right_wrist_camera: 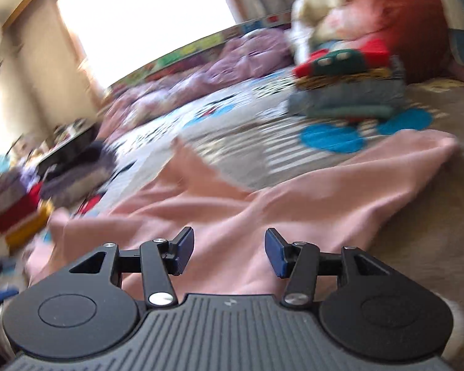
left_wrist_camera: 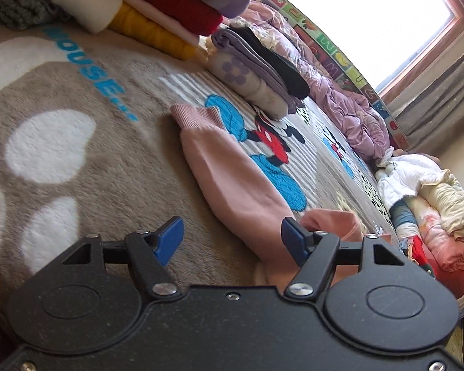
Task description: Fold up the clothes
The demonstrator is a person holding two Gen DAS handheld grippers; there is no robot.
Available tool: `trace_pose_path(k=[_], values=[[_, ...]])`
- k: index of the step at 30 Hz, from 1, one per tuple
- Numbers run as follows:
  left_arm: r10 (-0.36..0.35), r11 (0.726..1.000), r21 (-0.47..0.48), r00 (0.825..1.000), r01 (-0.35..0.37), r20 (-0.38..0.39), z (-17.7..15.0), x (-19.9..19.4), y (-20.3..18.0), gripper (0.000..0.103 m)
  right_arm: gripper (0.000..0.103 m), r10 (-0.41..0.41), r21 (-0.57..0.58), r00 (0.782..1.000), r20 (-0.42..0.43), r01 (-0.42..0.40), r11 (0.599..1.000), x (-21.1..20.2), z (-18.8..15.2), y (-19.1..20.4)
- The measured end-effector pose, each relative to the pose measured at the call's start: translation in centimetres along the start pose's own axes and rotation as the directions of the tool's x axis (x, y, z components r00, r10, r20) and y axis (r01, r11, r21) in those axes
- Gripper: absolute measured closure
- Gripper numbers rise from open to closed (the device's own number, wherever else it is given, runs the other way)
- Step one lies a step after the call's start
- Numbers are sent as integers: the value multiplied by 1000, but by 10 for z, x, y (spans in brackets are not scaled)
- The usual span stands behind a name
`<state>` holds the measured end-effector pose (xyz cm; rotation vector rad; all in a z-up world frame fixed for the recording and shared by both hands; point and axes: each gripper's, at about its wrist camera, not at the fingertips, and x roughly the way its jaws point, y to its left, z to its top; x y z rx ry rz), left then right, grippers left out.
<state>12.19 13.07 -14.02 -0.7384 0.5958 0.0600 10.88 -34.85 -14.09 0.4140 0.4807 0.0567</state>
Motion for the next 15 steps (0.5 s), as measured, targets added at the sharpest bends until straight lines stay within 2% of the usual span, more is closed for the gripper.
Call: trace_pose_path(k=[5, 9, 12, 15], values=[[-74, 997, 23, 997, 74, -12, 11, 0, -15, 34, 48, 67, -90, 997, -34, -70, 993, 18, 10, 35], [-164, 986, 19, 982, 167, -96, 20, 18, -34, 34, 46, 118, -158, 991, -65, -127, 979, 32, 18, 62], [-170, 985, 10, 973, 174, -159, 28, 40, -49, 34, 45, 112, -175, 991, -71, -123, 977, 55, 33, 73], [-144, 989, -14, 969, 144, -201, 35, 64, -58, 34, 41, 105, -192, 992, -64, -116, 975, 77, 49, 80]])
